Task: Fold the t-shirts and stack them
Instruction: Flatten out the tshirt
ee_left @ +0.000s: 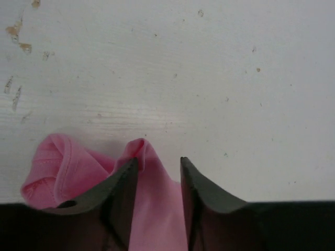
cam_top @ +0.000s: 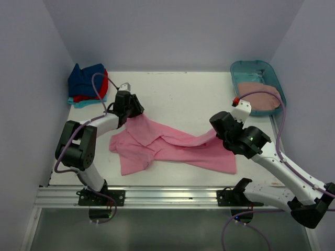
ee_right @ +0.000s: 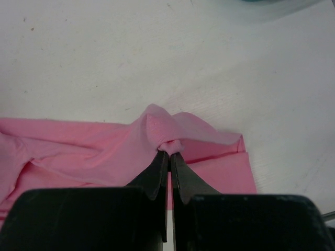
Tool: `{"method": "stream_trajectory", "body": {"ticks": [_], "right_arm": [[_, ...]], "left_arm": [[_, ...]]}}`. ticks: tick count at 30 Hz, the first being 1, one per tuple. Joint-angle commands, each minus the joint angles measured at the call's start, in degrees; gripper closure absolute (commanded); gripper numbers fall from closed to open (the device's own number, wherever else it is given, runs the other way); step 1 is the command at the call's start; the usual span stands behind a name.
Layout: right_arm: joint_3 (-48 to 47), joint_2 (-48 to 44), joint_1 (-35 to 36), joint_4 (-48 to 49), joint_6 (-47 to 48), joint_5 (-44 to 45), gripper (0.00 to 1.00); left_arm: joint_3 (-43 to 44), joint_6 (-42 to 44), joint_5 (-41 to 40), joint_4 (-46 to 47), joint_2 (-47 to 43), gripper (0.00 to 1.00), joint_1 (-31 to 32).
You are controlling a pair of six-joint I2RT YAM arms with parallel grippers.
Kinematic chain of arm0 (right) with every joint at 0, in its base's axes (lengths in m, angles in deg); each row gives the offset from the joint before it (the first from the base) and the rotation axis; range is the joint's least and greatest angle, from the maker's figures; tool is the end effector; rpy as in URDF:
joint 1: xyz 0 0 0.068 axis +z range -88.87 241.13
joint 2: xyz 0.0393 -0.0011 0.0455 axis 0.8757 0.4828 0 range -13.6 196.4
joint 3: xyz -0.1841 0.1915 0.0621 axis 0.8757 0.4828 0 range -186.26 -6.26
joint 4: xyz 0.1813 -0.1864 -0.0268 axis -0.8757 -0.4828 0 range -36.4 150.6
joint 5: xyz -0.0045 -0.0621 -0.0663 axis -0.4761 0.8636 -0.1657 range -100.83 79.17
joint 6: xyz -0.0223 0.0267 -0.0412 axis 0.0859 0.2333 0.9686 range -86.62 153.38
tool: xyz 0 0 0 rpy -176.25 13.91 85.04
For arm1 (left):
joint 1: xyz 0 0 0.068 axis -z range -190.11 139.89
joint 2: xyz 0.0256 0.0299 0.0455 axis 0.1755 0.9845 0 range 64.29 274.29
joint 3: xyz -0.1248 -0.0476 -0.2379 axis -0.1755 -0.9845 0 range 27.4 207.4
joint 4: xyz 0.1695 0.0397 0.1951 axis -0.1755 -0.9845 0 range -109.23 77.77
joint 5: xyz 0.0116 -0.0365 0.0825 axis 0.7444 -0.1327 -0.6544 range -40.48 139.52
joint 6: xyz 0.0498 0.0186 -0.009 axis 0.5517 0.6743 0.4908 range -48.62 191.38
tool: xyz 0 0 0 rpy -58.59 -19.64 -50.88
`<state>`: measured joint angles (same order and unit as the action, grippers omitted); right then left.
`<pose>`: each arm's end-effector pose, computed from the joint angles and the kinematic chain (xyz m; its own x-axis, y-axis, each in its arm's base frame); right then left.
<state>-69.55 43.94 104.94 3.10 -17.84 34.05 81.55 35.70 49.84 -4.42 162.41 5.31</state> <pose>0.1454 0.1047 0.3425 -0.4916 0.2939 -0.8198 0.3320 0.9335 0.1356 0.3507 -0.0968 0.1833 -0.6195 -0.4341 -0.6541 -0.1122 0.8736 -0.4736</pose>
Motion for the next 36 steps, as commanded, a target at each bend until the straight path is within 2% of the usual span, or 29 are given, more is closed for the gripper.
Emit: {"method": "stream_trajectory", "body": {"ticks": [1, 3, 6, 11, 14, 18, 21, 24, 32, 35, 36], "right_arm": [[0.53, 0.47, -0.31, 2.39, 0.68, 0.03, 1.00], [0.97, 0.64, -0.22, 2.56, 0.77, -0.06, 1.00], [1.41, 0.91, -0.22, 3.18, 0.77, -0.23, 1.00], [1.68, 1.87, -0.22, 3.71, 0.95, -0.41, 1.00], [1.68, 1.96, -0.31, 3.71, 1.04, -0.32, 1.00], [1.85, 1.17, -0.31, 3.44, 1.12, -0.06, 1.00], [1.94, 0.73, -0.48, 2.74, 1.21, 0.47, 1.00], [2.11, 0.47, -0.66, 2.56, 1.12, 0.56, 1.00], [1.85, 1.08, -0.92, 2.56, 1.30, 0.56, 1.00], [1.85, 1.17, -0.92, 2.65, 1.39, 0.56, 1.00], [1.68, 1.26, -0.92, 2.65, 1.47, 0.64, 1.00]], "left_arm": [[0.25, 2.20, -4.86, -0.15, -4.15, 0.49, -0.04], [-1.14, 1.67, -13.04, -2.88, -6.53, 0.34, 0.05], [-1.24, 0.70, -21.13, -7.62, -10.14, 0.26, -0.04], [1.75, -5.52, -26.94, -22.73, -8.75, 0.28, -0.13], [0.52, -6.67, -25.11, -23.19, -6.46, 0.33, -0.21], [0.17, -8.26, -23.35, -24.51, -2.51, 0.52, -0.39], [-1.06, -8.97, -22.29, -23.46, -1.71, 0.60, -0.57], [-2.11, -9.58, -22.29, -22.93, -2.59, 0.64, -0.57], [-2.47, -9.32, -20.18, -21.70, -1.36, 0.64, -0.74], [-2.38, -9.14, -19.13, -21.70, -1.10, 0.78, -0.74], [-2.47, -9.23, -19.21, -21.70, -1.27, 0.92, -0.74]]}}
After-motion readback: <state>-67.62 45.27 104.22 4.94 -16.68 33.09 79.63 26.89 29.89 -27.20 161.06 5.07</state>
